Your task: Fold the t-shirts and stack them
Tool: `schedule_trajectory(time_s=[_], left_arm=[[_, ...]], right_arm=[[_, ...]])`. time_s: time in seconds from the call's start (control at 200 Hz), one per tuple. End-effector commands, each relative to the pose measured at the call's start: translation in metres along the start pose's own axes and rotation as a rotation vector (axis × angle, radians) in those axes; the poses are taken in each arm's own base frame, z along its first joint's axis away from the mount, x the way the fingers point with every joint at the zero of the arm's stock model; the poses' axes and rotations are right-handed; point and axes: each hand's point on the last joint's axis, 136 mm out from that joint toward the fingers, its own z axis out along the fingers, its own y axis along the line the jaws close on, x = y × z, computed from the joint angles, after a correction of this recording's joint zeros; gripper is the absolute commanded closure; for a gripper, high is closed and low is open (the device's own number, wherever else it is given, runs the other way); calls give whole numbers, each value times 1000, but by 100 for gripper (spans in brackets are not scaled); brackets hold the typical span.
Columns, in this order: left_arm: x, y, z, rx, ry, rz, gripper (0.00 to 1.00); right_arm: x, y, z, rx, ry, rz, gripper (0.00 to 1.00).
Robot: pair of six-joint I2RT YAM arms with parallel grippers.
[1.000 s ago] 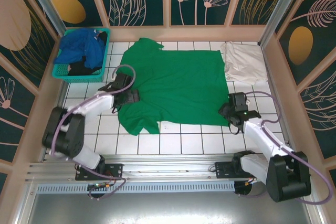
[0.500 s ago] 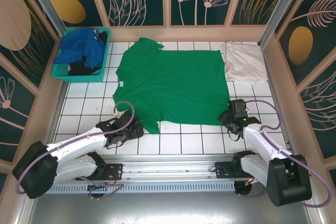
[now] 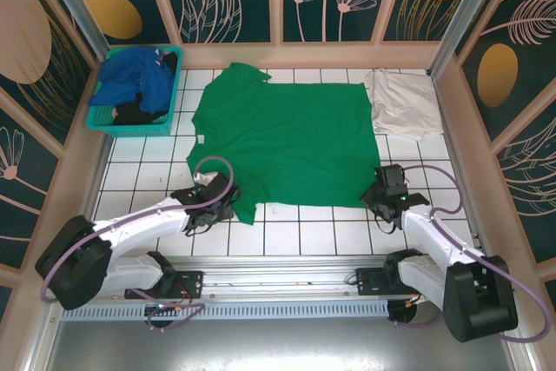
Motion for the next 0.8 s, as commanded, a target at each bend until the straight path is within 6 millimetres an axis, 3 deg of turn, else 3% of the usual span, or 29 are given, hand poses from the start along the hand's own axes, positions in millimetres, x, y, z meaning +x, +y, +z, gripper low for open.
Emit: schedule_trajectory(time_s=[0.0,0.145,0.3,0.38,0.43,0.465,0.606,0.796], left_arm=[[-27,-14,-39,65,-68,25,100],[-51,-24,-64,63,-118,70,100],[-86,-27,-70,-8,-162,94,100],[-96,-33,-68,14,-152,89,100],[-95,-36,-66,27,-141,86,100],[-91,-37,-62,41,-125,86,100],[-72,-30,-46,42,-81,65,100],[-71,-25,-50,46,-98,56,100]], right_arm=[[-24,16,-27,-28,-79,-18,100],[-47,41,-48,-78,-130,-46,100],[-66,59,-48,-65,-131,-92,100],[-57,50,-41,-22,-102,-88,100],[-41,40,-34,-1,-67,-75,73],[-29,30,-30,23,-49,-61,66],[9,-11,-8,88,0,30,56],[14,-22,12,112,14,43,53]])
